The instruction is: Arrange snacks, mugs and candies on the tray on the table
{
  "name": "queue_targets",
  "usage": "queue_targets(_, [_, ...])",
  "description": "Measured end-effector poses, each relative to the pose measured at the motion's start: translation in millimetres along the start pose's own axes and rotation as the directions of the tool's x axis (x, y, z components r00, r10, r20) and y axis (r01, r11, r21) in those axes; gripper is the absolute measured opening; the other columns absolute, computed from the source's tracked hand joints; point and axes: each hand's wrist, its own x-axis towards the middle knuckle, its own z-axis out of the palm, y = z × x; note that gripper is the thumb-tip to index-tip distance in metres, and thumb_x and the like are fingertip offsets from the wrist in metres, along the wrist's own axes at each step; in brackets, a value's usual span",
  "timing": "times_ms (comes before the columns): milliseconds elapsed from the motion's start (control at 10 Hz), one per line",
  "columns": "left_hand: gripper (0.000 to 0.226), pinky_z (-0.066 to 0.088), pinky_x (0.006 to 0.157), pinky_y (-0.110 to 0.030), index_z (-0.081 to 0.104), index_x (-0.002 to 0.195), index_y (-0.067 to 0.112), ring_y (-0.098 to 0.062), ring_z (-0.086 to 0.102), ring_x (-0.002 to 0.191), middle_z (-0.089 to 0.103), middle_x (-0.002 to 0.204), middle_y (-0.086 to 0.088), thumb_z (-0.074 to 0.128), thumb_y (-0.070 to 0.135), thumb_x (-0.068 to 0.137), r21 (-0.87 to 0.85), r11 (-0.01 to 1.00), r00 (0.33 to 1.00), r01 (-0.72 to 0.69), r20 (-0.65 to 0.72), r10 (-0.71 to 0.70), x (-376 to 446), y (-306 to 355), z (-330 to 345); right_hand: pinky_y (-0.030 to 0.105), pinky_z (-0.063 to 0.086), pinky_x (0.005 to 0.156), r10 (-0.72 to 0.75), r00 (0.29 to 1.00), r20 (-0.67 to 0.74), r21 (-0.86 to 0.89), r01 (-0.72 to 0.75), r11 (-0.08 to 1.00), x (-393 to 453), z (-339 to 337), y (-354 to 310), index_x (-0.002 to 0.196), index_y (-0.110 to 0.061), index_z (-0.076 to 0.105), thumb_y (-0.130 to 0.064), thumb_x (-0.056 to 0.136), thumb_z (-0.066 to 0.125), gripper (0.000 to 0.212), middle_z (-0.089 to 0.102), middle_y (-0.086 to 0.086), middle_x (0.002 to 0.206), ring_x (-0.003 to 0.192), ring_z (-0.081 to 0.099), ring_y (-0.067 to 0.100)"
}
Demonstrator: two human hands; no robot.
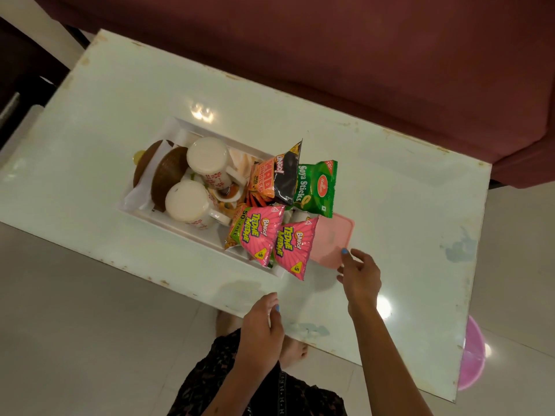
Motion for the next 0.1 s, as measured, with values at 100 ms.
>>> queue_targets(100, [0.031,0.039,0.091,-0.019,0.054,0.121,0.004,-0.018,0.059,0.111,0.064,0.117,-0.008,0.044,0.010,0.092,0.087,0.996,0.999,-0.029,-0.040,0.033,4.2,-6.0,-22.7,0.049,0.052,0.085,0.005,0.993,-0.117,-0.076,-0.014,0.997,-27.5,11.5,21.6,0.095,-0.014,0.061,-0.039,0.091,0.052,0.027,0.069,0.013,0.095,0.089,0.065,0.033])
